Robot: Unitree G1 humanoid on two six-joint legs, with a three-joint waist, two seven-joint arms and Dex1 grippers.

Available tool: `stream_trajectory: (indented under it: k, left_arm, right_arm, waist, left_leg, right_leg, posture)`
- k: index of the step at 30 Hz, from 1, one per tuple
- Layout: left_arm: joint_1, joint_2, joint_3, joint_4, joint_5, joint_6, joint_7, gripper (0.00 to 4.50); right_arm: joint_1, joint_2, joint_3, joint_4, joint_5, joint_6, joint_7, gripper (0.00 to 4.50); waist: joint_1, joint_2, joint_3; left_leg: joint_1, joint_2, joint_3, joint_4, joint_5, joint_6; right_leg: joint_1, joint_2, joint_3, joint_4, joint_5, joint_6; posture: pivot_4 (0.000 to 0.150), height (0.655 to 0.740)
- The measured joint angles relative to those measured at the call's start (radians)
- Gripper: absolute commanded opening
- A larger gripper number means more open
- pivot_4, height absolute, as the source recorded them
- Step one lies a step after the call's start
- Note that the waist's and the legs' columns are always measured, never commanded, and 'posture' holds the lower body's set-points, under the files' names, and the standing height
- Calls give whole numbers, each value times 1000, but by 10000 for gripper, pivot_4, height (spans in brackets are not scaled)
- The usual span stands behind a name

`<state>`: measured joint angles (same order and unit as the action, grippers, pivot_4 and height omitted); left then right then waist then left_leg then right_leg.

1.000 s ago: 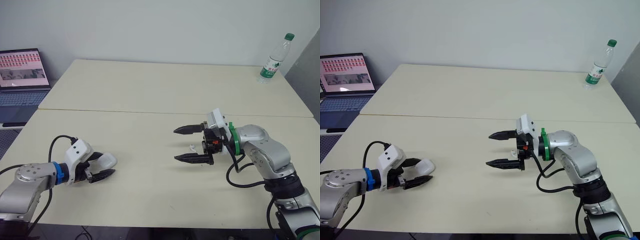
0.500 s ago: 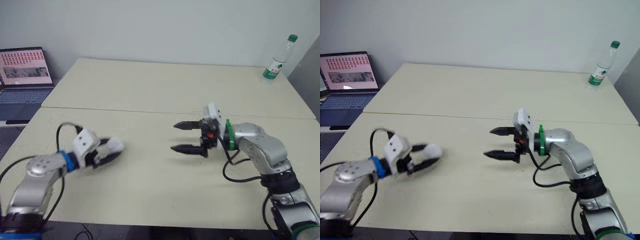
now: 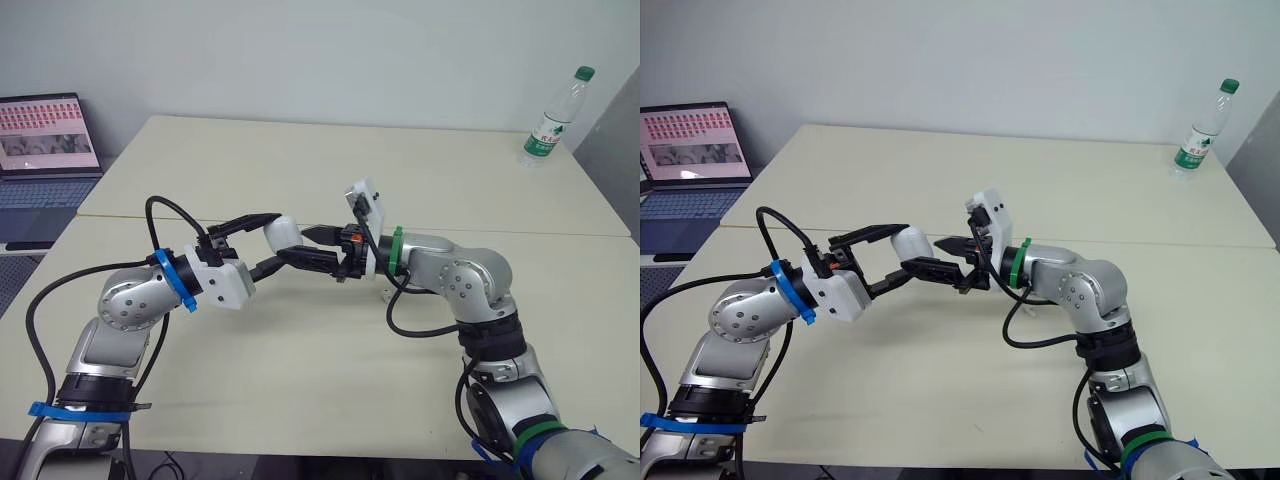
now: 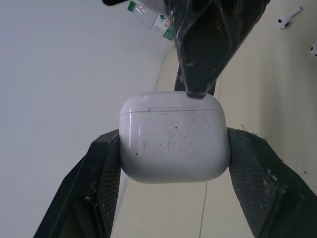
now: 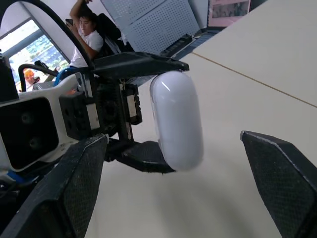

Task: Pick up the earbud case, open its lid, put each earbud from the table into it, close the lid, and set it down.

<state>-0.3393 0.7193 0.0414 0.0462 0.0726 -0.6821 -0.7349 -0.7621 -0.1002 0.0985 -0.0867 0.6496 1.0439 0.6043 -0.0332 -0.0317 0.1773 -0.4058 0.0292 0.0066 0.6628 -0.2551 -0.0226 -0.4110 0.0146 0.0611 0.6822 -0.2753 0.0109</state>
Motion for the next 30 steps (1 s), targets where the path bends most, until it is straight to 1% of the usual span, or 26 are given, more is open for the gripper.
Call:
stream_trajectory:
  k: [3, 9, 12, 15, 19, 20, 21, 23, 25, 28, 29, 30]
  left_arm:
    - [-1, -2, -17, 0, 11, -22, 7, 27735]
    - [-1, -4, -33, -3, 12, -25, 25, 27735]
    - [-4, -3, -36, -7, 12, -25, 26, 27735]
    - [-17, -2, -36, -16, 12, -24, 26, 27735]
    - [-19, -2, -36, -23, 13, -17, 28, 27735]
    - [-19, -2, -37, -23, 11, -14, 27, 27735]
    - [-19, -3, -39, -23, 7, -10, 27, 27735]
    - [-21, -2, -40, -23, 4, -7, 27, 27735]
    - [-22, -2, -40, -23, 1, -4, 27, 34991]
    - [-17, 2, -44, -47, -18, 3, 16, 43735]
    - [-14, 5, -46, -55, -31, 9, 7, 45000]
    - [-9, 10, -48, -64, -41, 19, -2, 45000]
  right_arm:
    - [0, 29, 0, 27, 4, 15, -17, 45000]
    - [-19, 35, -2, 65, 5, 24, -17, 45000]
    - [-37, 35, -3, 84, 5, 27, -17, 39600]
    - [-41, 43, -14, 95, 10, 34, -18, 29644]
    - [-44, 50, -25, 97, 25, 41, -16, 13771]
    - [-45, 50, -25, 97, 27, 41, -16, 10832]
    - [-48, 49, -22, 97, 27, 42, -15, 9586]
    - [-51, 49, -22, 97, 28, 43, -17, 9612]
    - [-55, 47, -23, 101, 30, 43, -17, 9612]
    - [-55, 43, -48, 124, 32, 45, -29, 8548]
    - [-55, 41, -53, 128, 32, 45, -34, 8548]
    - [-55, 39, -60, 132, 32, 43, -38, 8548]
  waist:
    - [0, 0, 0]
    - [0, 0, 0]
    - [0, 0, 0]
    - [0, 0, 0]
    - [0, 0, 0]
    - [0, 0, 0]
    - [0, 0, 0]
    - [0, 0, 0]
    - [0, 0, 0]
    - [0, 0, 0]
    - [0, 0, 0]
    - [0, 0, 0]
  left_leg:
    - [0, 0, 0, 0, 0, 0]
    - [0, 0, -1, 0, 0, 0]
    - [0, 0, -1, 0, 0, 0]
    - [0, 0, -1, 0, 0, 0]
    - [0, 0, -1, 0, 0, 0]
    - [0, 0, -1, 0, 0, 0]
    - [0, 0, -1, 0, 0, 0]
    - [0, 0, -1, 0, 0, 0]
    - [0, 0, -1, 0, 0, 0]
    - [0, 0, -1, 0, 0, 0]
    - [0, 0, -1, 0, 0, 0]
    - [0, 0, -1, 0, 0, 0]
  right_leg:
    - [0, 0, 0, 0, 0, 0]
    - [0, 0, -1, 0, 0, 0]
    - [0, 0, -1, 0, 0, 0]
    - [0, 0, -1, 0, 0, 0]
    - [0, 1, -1, 0, 0, 0]
    - [0, 1, -1, 0, 0, 0]
    - [0, 1, -1, 0, 0, 0]
    - [0, 1, -1, 0, 0, 0]
    - [0, 1, -1, 0, 0, 0]
    - [0, 0, -1, 0, 0, 0]
    - [0, 0, -1, 0, 0, 0]
    - [0, 0, -1, 0, 0, 0]
  posture:
    - [1500, 7400]
    - [1500, 7400]
    - [1500, 7400]
    - [1500, 7400]
    - [1500, 7400]
    - [1500, 7400]
    - [1500, 7400]
    - [1500, 7400]
    - [1500, 7400]
    - [1500, 7400]
    - [1500, 7400]
    - [1500, 7400]
